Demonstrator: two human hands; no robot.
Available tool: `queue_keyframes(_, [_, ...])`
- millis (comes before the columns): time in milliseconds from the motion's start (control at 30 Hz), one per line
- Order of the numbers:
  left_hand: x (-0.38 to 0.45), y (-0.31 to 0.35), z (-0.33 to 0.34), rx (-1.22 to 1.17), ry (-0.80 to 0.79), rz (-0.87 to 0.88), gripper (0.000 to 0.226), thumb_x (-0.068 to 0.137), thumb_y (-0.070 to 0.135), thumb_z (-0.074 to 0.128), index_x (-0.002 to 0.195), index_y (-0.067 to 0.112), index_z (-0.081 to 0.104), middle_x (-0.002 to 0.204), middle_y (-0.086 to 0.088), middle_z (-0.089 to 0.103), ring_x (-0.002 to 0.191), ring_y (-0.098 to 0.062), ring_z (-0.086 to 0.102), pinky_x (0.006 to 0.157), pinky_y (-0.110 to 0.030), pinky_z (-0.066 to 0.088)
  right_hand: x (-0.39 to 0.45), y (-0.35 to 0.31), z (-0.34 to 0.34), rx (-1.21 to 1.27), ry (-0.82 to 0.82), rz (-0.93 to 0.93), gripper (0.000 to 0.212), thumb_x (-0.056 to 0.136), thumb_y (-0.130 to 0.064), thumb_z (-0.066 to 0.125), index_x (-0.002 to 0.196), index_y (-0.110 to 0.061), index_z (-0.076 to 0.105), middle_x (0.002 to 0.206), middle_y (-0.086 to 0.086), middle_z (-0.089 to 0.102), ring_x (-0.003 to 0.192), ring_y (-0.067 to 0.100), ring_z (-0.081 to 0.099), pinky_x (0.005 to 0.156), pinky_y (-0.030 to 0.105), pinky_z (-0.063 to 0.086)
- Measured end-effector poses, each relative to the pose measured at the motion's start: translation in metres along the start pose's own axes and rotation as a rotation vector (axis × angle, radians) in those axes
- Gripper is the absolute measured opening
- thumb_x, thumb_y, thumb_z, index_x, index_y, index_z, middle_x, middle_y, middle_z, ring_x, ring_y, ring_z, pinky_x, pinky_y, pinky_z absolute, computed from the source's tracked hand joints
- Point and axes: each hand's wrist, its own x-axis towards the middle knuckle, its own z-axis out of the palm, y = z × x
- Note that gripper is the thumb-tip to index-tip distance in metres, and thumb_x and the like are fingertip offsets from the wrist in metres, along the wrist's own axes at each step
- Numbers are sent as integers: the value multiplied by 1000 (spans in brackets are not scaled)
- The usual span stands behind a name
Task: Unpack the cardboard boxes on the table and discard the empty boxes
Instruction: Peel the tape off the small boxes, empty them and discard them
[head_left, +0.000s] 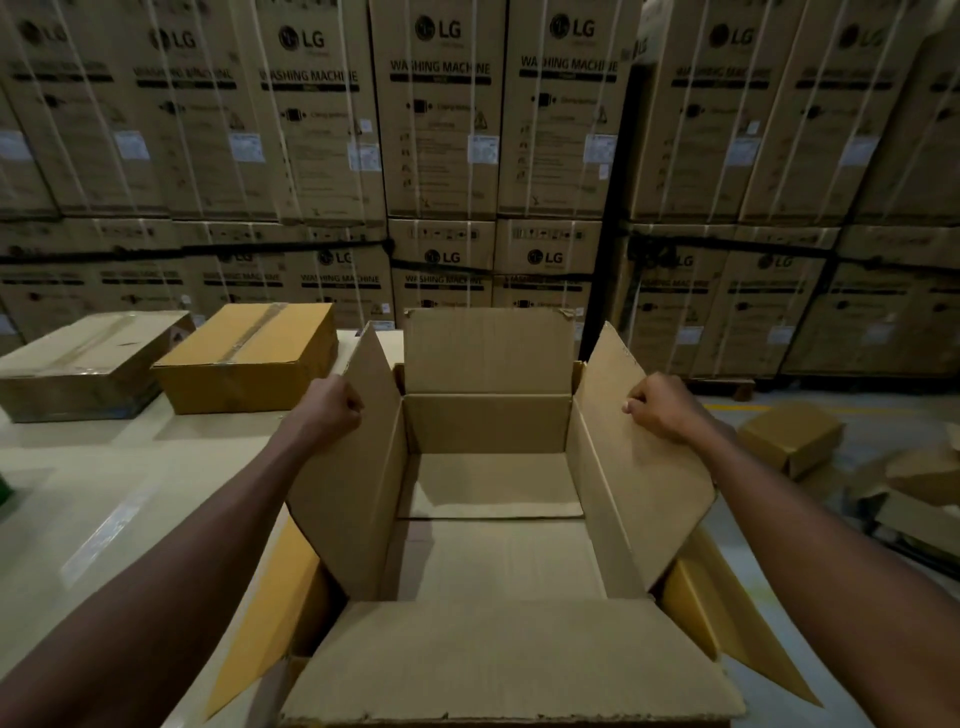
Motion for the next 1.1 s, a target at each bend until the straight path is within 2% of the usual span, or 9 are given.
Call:
queue_keyframes(67, [1,-4,0,26,-45,5,16,91,5,69,107,6,74,105,-9,73,89,-13,68,75,-29,59,-1,4,0,19,-18,8,17,99,-22,64,97,-12,78,91,6,70,82,18,64,68,32,47])
queue_keyframes(200, [-1,-4,3,5,-53,26,17,94,11,68,109,7,74,104,-8,73,87,-11,65,73,-25,54,-3,9,-3,38,-45,0,22,100,-24,64,85,-13,77,84,7,69,79,20,64,65,32,45])
queue_keyframes(300, [-2,-4,3,-28,-45,49,17,95,13,66,110,8,72,105,-7,72,84,-6,63,67,-18,48,-4,9,-7,15,-81,-7,20,100,-26,63,90,-16,77,86,5,69,80,18,64,66,32,45])
queue_keyframes(400, [-2,-5,4,-35,-59,70,18,94,14,67,111,8,72,108,-8,72,88,-7,62,71,-19,48,-6,3,-11,-17,-65,-18,19,101,-26,62,92,-17,76,85,3,69,79,17,64,66,32,46])
queue_keyframes(567, [-4,-5,4,-31,9,66,21,95,13,67,114,8,72,108,-8,73,89,-10,65,76,-26,53,-13,4,-11,-98,-30,-36,23,101,-29,60,89,-19,77,86,4,70,80,20,65,86,43,54])
queue_keyframes(700, [-6,-13,3,-45,16,19,19,94,14,67,112,8,72,106,-8,73,89,-12,66,79,-32,58,-17,16,-11,-91,-20,-6,23,101,-28,60,89,-18,78,89,4,70,80,20,65,78,39,55])
queue_keyframes(800, [-10,-15,6,-47,55,13,17,94,8,67,109,5,72,104,-10,73,86,-10,64,74,-26,54,-17,21,-10,-53,-9,8,21,101,-24,61,95,-14,79,92,7,72,81,19,64,77,37,52])
queue_keyframes(867, [-12,-16,7,-57,65,8,16,93,5,66,108,4,72,103,-10,73,87,-11,65,75,-27,54,-17,20,-9,-55,-5,9,21,101,-21,61,95,-12,79,93,10,73,81,20,64,73,34,48])
queue_keyframes(1100, [-13,-21,3,-50,53,20,16,93,11,69,107,6,74,101,-10,74,86,-12,67,78,-31,58,-19,11,-10,-59,18,3,22,101,-22,60,98,-10,78,95,10,71,83,22,65,77,37,53])
